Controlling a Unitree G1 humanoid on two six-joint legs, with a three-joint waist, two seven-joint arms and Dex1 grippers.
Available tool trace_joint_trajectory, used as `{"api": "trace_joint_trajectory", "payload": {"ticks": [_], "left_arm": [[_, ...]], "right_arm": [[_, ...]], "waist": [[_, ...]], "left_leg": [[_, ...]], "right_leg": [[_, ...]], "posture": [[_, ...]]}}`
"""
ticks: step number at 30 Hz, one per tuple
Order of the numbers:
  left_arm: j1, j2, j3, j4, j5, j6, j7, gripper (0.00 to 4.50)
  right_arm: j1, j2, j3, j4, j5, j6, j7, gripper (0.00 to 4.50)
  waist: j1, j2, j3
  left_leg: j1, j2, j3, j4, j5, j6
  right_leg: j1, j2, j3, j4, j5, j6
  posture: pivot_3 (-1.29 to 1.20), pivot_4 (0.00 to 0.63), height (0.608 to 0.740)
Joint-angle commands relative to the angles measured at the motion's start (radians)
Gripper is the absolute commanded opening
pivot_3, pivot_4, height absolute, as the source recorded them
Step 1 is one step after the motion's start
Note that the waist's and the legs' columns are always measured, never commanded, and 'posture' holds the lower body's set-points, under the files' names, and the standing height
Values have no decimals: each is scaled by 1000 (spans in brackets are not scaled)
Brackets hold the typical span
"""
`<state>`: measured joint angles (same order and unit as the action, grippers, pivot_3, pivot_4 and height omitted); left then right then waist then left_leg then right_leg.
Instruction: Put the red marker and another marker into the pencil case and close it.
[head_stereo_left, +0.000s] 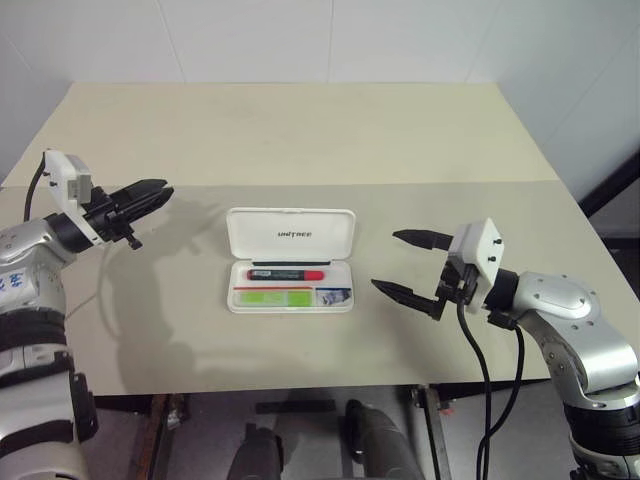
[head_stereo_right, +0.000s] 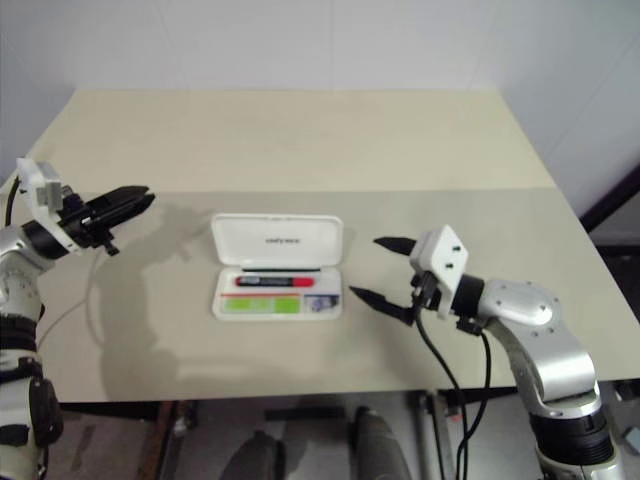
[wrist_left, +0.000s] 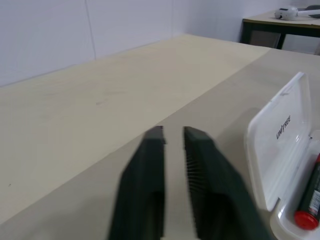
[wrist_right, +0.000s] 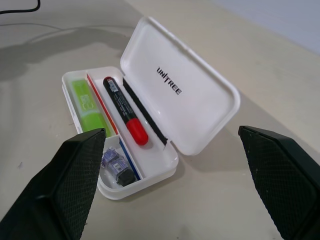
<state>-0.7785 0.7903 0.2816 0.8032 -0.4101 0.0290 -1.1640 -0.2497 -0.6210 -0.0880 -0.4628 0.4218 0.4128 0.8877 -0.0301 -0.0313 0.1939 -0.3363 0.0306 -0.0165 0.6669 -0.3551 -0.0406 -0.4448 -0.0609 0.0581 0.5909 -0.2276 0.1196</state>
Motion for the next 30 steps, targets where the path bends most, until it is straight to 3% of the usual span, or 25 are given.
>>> {"api": "trace_joint_trajectory", "payload": {"ticks": [1,9,14,19,30], "left_arm": [[-87,-21,-55,140,80,-36,-3,27],[-225,-95,-70,359,142,-84,-16,27],[-295,-136,-82,447,180,15,-14,27],[-327,-168,-75,480,198,52,-6,27],[-358,-217,-76,478,202,68,-126,27]], "right_arm": [[6,2,-25,-37,33,-44,0,4500],[97,-4,-66,-41,77,-118,30,4500],[145,-4,-115,-32,148,-149,64,4500],[197,-21,-162,-35,222,-147,100,4500],[365,-52,-222,37,194,-264,211,4500]], "waist": [[2,0,0],[5,0,0],[5,0,0],[3,0,0],[3,-1,0]], "left_leg": [[0,0,0,0,0,0],[-2,0,0,0,0,0],[-1,0,0,1,0,0],[-1,0,0,1,0,0],[-1,-1,0,4,0,0]], "right_leg": [[0,0,0,0,0,0],[0,0,0,-2,0,0],[0,0,0,-1,1,1],[1,0,0,0,1,1],[1,0,1,0,1,2]], "posture": [[0,150,740],[0,150,740],[0,150,740],[0,150,740],[0,150,740]]}}
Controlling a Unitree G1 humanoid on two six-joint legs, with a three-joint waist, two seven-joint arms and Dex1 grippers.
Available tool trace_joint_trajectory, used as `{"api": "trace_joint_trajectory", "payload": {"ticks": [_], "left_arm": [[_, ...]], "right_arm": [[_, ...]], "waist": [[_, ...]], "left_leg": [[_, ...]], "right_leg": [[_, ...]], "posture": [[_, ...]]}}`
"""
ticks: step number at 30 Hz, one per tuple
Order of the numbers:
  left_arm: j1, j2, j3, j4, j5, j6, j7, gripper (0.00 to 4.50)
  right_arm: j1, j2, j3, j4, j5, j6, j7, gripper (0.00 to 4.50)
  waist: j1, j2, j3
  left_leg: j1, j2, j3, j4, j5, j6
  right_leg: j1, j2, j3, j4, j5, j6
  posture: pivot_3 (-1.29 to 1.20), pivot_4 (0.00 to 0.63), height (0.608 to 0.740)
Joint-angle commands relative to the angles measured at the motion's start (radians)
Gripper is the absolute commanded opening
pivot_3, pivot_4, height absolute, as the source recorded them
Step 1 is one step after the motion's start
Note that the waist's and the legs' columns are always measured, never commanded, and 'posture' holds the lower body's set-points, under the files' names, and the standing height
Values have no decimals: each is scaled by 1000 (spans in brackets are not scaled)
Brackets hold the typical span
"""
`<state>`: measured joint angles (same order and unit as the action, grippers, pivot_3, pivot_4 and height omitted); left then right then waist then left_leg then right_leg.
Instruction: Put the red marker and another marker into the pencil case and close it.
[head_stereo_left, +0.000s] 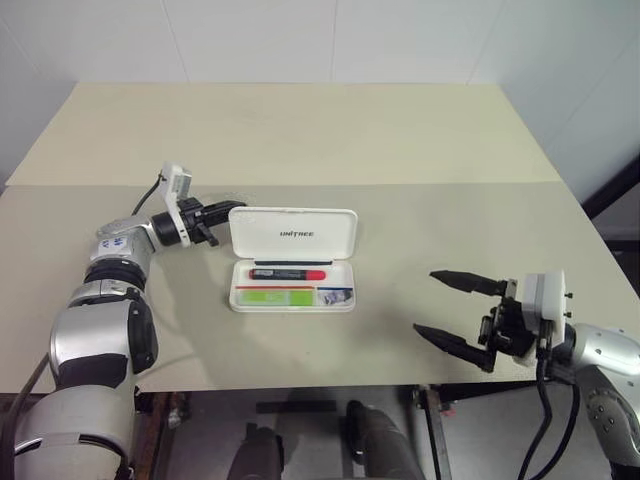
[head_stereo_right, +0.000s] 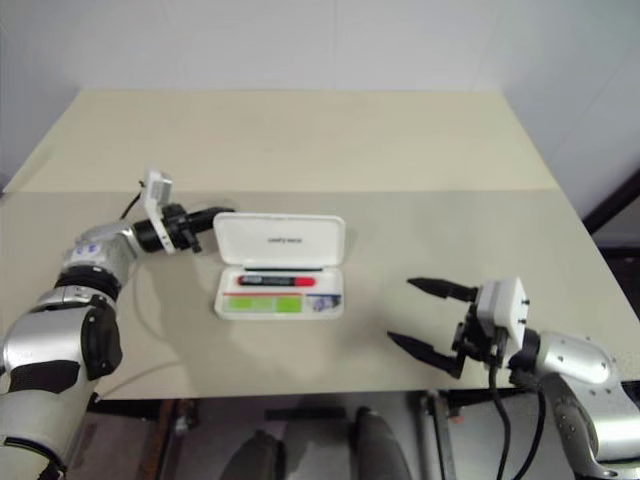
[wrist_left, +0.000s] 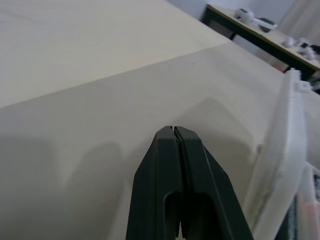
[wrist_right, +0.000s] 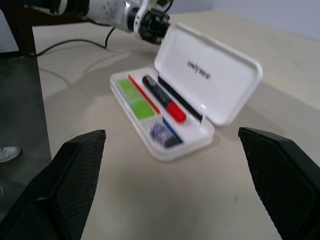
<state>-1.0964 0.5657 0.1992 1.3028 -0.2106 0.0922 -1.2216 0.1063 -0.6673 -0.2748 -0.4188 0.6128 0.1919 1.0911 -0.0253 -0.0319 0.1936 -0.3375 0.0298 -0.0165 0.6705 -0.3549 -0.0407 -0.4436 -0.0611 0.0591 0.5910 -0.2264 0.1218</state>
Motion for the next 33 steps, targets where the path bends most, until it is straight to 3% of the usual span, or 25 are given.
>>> {"api": "trace_joint_trajectory", "payload": {"ticks": [1,11,21,25,33], "left_arm": [[-42,8,1,-26,4,13,-99,27],[-32,46,-113,-80,84,69,-369,27],[81,74,-364,-312,-18,159,-393,3229],[111,67,-416,-327,17,187,-393,4459],[119,48,-449,-301,101,189,-334,4459]], "right_arm": [[11,-3,-36,-5,2,-48,5,4500],[20,7,-18,11,-14,-94,-2,4500],[8,6,-2,33,-20,-116,10,4500],[-3,9,8,39,-27,-118,4,4500],[-9,5,22,27,-44,-110,-21,4500]], "waist": [[-2,0,0],[-1,0,0],[0,0,0],[-1,0,0],[-1,0,0]], "left_leg": [[0,0,0,0,0,0],[-1,0,0,5,0,0],[-1,0,-1,8,0,0],[-1,0,-1,9,0,0],[1,-1,-1,10,0,0]], "right_leg": [[0,0,0,0,0,0],[1,0,1,1,1,1],[1,0,2,3,1,2],[1,0,3,3,1,2],[4,1,3,2,1,1]], "posture": [[0,150,740],[0,150,740],[0,150,740],[0,150,740],[0,150,740]]}}
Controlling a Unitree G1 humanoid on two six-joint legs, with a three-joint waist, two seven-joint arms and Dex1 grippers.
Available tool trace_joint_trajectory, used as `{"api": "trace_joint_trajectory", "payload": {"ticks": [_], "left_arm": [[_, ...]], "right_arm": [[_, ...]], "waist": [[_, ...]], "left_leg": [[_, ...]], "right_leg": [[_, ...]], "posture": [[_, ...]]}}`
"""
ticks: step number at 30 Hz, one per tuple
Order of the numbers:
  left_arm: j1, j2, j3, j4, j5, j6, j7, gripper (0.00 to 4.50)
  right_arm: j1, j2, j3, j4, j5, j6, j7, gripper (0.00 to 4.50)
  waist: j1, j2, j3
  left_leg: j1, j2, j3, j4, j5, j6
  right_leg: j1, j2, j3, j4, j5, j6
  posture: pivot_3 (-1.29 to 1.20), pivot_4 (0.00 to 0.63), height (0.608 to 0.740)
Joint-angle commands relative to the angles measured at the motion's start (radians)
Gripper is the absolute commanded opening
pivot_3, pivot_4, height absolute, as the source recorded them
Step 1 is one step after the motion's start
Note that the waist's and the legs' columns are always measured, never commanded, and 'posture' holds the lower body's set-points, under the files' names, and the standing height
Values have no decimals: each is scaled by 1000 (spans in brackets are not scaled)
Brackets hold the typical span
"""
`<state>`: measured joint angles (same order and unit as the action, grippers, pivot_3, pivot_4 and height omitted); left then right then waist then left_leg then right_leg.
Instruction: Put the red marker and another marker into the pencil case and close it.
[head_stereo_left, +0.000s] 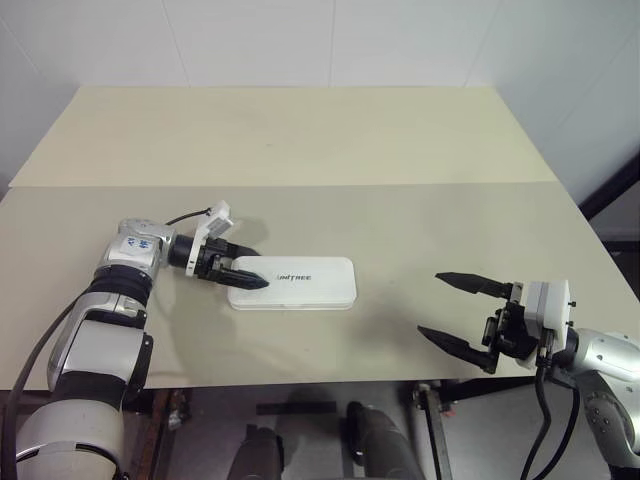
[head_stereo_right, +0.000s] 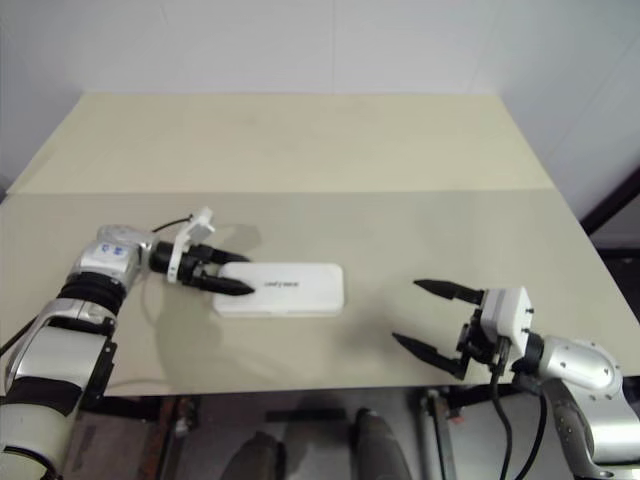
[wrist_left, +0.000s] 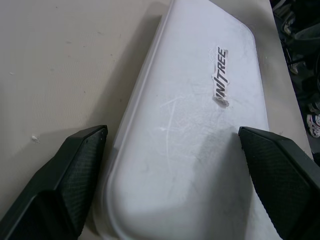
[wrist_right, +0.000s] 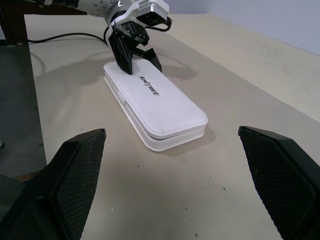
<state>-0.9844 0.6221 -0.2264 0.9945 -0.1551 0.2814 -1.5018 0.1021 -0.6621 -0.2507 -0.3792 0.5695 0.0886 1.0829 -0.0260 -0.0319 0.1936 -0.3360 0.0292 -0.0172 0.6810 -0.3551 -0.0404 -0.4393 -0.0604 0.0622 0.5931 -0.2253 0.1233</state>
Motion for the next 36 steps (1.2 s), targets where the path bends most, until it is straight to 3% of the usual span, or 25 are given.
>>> {"api": "trace_joint_trajectory", "payload": {"ticks": [1,11,15,21,24,28,36], "left_arm": [[7,-11,-24,12,53,-1,-47,4459],[17,-24,-41,4,117,-33,-6,4459],[28,-14,21,-75,66,-42,14,4459],[147,-9,182,-377,-69,-30,80,4459],[214,-40,281,-533,-119,-19,234,4459],[267,-67,380,-679,-210,169,397,4459],[464,-56,506,-936,-333,36,403,4459]], "right_arm": [[-6,-1,0,-13,-1,-6,-16,4500],[-27,-2,29,-45,-11,17,-64,4500],[-51,-3,42,-70,-8,43,-102,4500],[-74,-12,45,-70,-6,64,-112,4500],[-101,-14,50,-44,-9,63,-98,4500],[-148,-9,72,13,-26,46,-75,4500],[-226,-3,110,171,-57,-34,12,4500]], "waist": [[0,0,0],[0,0,-1],[0,0,-1],[-1,0,0],[2,0,0],[2,0,0],[-1,0,0]], "left_leg": [[0,0,0,0,0,0],[4,0,-1,0,-1,2],[4,0,-1,0,-1,2],[2,0,-2,0,-1,2],[1,0,-3,0,-1,2],[2,0,-2,0,-1,2],[2,0,-2,0,-1,1]], "right_leg": [[2,0,0,-1,0,0],[11,0,0,-4,0,0],[11,0,0,-3,0,0],[8,0,-1,-1,0,1],[6,-1,-1,-2,1,2],[7,-1,-1,-3,1,2],[6,-1,-1,-3,1,2]], "posture": [[0,150,740],[0,150,740],[0,150,740],[0,150,740],[0,150,740],[0,150,740],[0,150,740]]}}
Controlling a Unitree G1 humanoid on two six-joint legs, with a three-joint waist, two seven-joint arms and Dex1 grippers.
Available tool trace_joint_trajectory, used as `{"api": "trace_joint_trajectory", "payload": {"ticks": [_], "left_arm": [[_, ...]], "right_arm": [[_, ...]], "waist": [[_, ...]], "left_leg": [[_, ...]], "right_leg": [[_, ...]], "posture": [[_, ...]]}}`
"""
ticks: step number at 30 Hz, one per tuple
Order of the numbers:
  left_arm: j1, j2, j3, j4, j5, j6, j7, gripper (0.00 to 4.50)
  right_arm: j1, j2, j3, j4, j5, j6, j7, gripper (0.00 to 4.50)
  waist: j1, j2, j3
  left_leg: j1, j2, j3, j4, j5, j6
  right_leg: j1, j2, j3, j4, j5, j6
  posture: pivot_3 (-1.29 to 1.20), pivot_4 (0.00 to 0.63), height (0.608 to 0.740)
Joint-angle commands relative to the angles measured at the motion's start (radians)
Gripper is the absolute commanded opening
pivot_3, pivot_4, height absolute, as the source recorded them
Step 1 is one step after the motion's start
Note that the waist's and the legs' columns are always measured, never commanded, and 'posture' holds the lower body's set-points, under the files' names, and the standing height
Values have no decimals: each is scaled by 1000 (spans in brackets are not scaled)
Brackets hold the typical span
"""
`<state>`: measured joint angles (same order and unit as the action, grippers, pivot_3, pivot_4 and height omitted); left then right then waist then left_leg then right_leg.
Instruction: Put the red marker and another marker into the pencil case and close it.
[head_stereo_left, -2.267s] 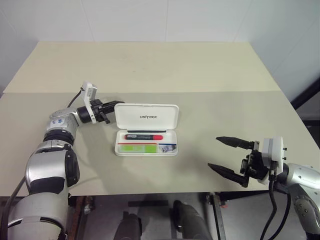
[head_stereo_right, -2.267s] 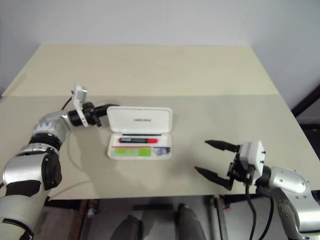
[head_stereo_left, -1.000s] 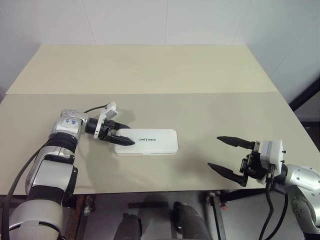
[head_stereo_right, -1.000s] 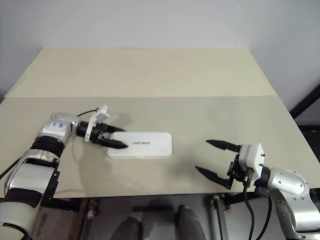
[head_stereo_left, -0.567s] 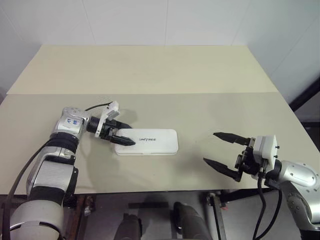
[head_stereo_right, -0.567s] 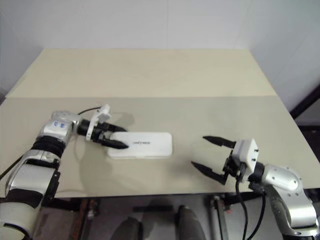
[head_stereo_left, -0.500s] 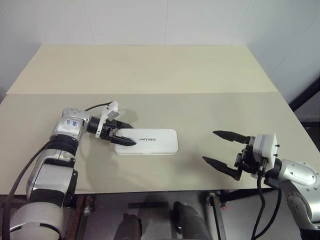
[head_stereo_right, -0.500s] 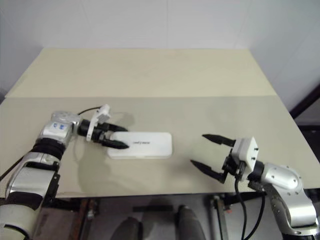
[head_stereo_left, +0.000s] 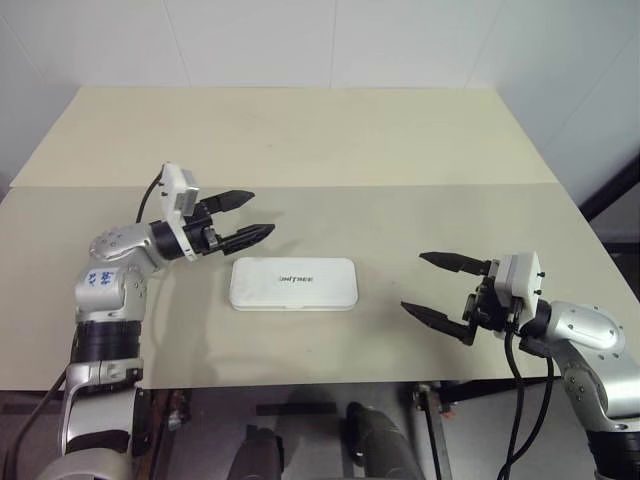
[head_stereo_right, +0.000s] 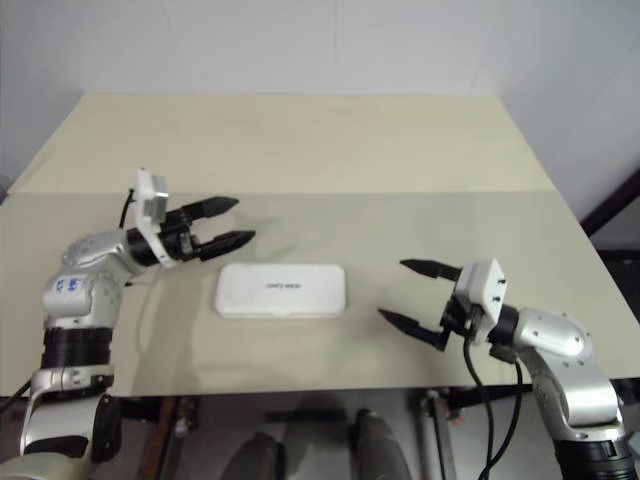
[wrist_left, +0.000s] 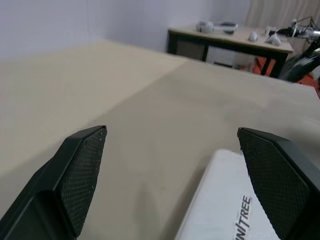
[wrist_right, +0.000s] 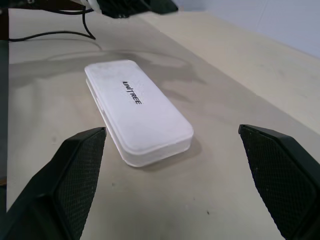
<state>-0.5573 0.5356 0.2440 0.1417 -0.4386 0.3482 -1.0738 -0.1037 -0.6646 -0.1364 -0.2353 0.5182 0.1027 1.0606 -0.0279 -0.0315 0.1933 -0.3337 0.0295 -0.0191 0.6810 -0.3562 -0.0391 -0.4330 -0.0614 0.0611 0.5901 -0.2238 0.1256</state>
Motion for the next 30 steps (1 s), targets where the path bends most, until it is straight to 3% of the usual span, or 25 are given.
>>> {"api": "trace_joint_trajectory", "payload": {"ticks": [1,10,17,30], "left_arm": [[48,36,37,-94,-57,-29,-26,4459],[122,72,50,-163,-103,-113,-71,4459],[150,65,71,-162,-63,-224,28,4459],[153,114,57,-115,-111,-278,-64,4459]], "right_arm": [[-31,0,-3,46,-7,-57,45,4500],[-53,23,13,122,-28,-121,81,4500],[-78,35,19,144,-54,-137,68,4500],[-3,69,17,15,-60,-104,-29,4500]], "waist": [[1,0,0],[2,0,0],[1,0,0],[1,0,0]], "left_leg": [[0,0,0,0,0,0],[0,0,0,0,0,0],[0,0,0,0,0,-1],[0,0,0,0,-1,-1]], "right_leg": [[0,0,0,0,0,0],[0,0,0,0,0,0],[0,0,0,-1,0,0],[0,0,0,-2,0,0]], "posture": [[0,150,740],[0,150,740],[0,150,740],[0,150,740]]}}
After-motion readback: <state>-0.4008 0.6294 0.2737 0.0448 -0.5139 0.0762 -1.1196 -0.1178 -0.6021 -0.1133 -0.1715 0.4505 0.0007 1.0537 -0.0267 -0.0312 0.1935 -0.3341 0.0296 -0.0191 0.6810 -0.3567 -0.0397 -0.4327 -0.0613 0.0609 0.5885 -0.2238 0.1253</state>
